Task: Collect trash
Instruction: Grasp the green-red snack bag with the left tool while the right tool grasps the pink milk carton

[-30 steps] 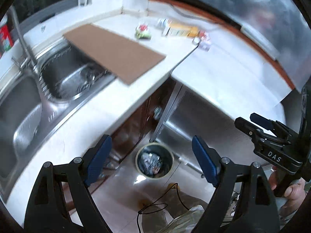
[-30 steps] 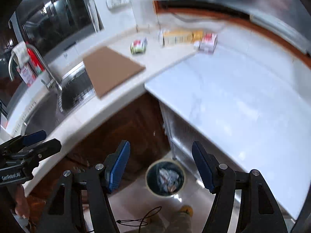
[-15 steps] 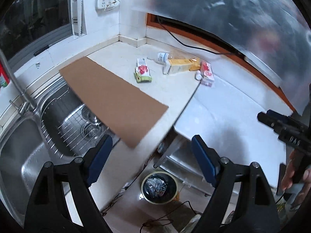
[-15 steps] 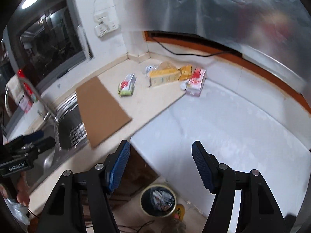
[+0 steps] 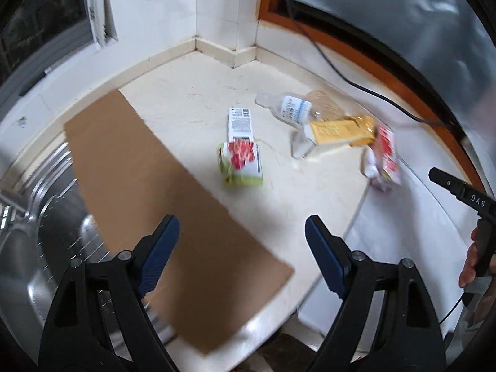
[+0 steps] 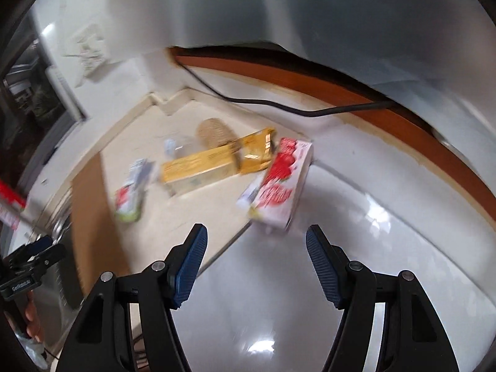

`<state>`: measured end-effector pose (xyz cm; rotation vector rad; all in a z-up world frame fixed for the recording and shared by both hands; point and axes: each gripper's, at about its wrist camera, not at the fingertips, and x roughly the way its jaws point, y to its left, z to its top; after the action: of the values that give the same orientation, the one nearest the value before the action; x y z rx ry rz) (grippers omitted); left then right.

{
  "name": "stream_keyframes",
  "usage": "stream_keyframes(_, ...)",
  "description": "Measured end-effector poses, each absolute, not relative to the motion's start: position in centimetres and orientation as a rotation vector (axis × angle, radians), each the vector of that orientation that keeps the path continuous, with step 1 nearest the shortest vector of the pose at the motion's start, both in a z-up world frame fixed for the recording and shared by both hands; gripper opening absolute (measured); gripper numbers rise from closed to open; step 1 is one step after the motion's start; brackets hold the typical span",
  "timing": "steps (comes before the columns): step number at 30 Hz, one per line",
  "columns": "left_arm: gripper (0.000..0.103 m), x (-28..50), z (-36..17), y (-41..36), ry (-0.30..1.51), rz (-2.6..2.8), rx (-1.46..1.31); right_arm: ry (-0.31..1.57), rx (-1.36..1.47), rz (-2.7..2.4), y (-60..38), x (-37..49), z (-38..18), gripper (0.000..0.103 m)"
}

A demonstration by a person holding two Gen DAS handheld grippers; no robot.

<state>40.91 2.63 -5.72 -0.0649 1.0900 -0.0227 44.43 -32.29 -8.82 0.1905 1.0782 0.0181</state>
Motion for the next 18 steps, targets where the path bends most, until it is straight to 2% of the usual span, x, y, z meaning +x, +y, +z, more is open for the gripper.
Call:
stream_keyframes(10,0.081,49.3,-13.4,3.2,1.176,0.055,-0.147,1.174,0.213,-0.051,-33.5,53.9,-18.5,0.067)
stream_keyframes(18,0.081,51.7,-17.3,4.0,1.234,0.090,-0.204,1.184,0.208,-0.044,-33.4,54.7,-21.3,0.067)
